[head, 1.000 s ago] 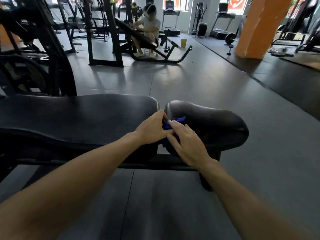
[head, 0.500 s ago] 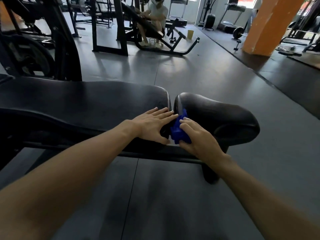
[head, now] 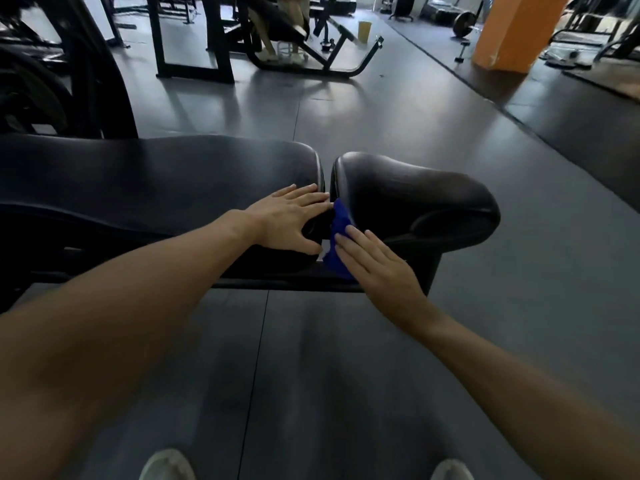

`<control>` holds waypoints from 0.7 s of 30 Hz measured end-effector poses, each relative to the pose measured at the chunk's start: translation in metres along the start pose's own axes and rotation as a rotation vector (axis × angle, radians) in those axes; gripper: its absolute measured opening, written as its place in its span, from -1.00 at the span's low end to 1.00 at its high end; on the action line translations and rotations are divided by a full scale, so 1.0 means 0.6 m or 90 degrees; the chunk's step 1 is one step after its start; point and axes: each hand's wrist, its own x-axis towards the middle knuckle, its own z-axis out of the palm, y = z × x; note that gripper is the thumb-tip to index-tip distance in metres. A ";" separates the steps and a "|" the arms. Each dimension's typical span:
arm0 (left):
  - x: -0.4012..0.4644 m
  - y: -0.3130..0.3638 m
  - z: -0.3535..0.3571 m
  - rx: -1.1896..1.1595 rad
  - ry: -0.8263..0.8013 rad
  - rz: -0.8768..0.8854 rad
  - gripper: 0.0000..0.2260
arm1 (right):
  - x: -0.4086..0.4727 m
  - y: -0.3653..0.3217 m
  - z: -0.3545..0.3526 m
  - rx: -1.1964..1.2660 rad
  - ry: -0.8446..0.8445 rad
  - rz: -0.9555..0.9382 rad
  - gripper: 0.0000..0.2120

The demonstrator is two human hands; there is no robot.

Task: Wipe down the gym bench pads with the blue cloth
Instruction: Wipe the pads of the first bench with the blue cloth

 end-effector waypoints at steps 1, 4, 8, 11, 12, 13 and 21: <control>0.001 0.000 0.001 -0.001 0.003 0.004 -0.10 | -0.020 0.012 -0.010 0.011 0.008 -0.008 -0.46; 0.003 0.000 0.002 -0.001 0.012 0.005 -0.16 | -0.081 0.056 -0.028 0.047 0.034 0.034 -0.58; 0.004 0.001 -0.001 0.005 0.009 0.003 -0.19 | -0.091 0.058 -0.015 0.097 0.068 0.098 -0.60; 0.003 0.006 -0.004 0.012 -0.004 -0.002 -0.15 | -0.035 0.010 0.015 0.088 0.112 0.083 -0.44; 0.003 0.007 -0.004 0.012 -0.006 -0.003 -0.13 | -0.019 -0.004 0.021 0.084 0.125 0.080 -0.42; 0.003 0.008 -0.006 0.011 -0.007 -0.004 -0.11 | -0.010 -0.013 0.022 0.079 0.133 0.083 -0.41; -0.002 0.034 -0.023 0.012 -0.034 -0.057 -0.17 | -0.100 0.037 0.046 0.187 0.252 0.455 -0.41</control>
